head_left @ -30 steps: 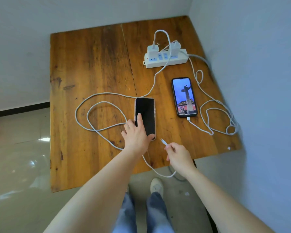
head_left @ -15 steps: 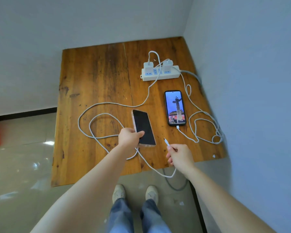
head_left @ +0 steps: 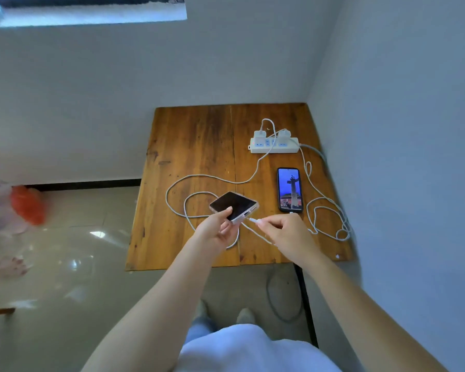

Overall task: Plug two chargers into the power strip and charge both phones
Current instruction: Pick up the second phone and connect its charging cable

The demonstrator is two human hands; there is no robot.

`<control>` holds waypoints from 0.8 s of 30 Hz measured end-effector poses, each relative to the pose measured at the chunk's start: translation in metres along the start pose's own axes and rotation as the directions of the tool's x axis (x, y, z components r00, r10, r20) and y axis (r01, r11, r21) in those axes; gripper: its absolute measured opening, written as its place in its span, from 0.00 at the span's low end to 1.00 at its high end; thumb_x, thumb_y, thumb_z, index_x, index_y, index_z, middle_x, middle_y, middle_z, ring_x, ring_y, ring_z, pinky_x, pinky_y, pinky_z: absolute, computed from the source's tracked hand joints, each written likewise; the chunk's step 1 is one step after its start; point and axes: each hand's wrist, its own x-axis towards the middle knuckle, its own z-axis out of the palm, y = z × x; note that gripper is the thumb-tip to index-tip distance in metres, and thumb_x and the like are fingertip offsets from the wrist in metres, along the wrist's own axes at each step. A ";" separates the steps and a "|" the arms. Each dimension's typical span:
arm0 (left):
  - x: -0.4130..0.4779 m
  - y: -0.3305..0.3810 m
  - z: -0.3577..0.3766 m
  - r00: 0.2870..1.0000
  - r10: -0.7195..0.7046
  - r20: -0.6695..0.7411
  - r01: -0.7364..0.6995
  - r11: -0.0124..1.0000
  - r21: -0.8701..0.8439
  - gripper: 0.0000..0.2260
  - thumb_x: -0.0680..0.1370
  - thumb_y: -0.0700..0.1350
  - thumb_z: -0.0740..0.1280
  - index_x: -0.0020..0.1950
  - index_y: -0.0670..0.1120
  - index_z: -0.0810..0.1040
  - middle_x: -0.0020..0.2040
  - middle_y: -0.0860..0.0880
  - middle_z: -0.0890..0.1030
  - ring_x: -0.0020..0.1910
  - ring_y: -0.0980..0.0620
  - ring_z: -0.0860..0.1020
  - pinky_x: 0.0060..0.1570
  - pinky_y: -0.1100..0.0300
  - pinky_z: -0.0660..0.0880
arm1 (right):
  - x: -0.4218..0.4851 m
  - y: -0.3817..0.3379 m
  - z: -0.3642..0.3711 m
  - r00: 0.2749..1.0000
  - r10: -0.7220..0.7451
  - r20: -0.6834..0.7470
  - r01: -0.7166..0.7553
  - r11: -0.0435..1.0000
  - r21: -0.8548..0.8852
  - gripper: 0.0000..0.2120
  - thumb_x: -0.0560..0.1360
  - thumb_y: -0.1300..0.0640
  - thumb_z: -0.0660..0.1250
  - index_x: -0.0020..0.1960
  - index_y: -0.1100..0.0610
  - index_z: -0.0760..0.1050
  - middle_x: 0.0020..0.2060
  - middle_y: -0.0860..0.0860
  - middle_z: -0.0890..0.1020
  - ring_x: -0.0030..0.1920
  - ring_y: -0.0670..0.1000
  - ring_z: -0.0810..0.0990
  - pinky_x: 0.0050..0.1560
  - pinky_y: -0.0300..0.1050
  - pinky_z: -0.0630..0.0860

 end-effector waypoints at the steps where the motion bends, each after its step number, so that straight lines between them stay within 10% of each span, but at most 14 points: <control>1: -0.004 0.003 0.001 1.000 0.000 0.000 0.000 1.000 -0.003 0.14 0.72 0.36 0.73 0.54 0.37 0.74 0.42 0.36 0.84 0.36 0.44 0.85 0.28 0.59 0.81 | 0.000 -0.004 0.002 1.000 -0.018 -0.022 0.017 0.999 -0.046 0.10 0.77 0.52 0.65 0.49 0.55 0.84 0.34 0.50 0.84 0.35 0.48 0.80 0.37 0.40 0.75; 24: -0.022 0.037 -0.008 0.994 0.108 -0.020 -0.105 0.990 0.099 0.15 0.72 0.38 0.73 0.55 0.43 0.72 0.51 0.39 0.82 0.43 0.44 0.84 0.26 0.61 0.79 | 0.008 -0.048 0.045 0.941 -0.252 -0.227 0.106 0.854 -0.509 0.11 0.78 0.54 0.64 0.49 0.57 0.83 0.39 0.52 0.81 0.34 0.45 0.75 0.32 0.28 0.68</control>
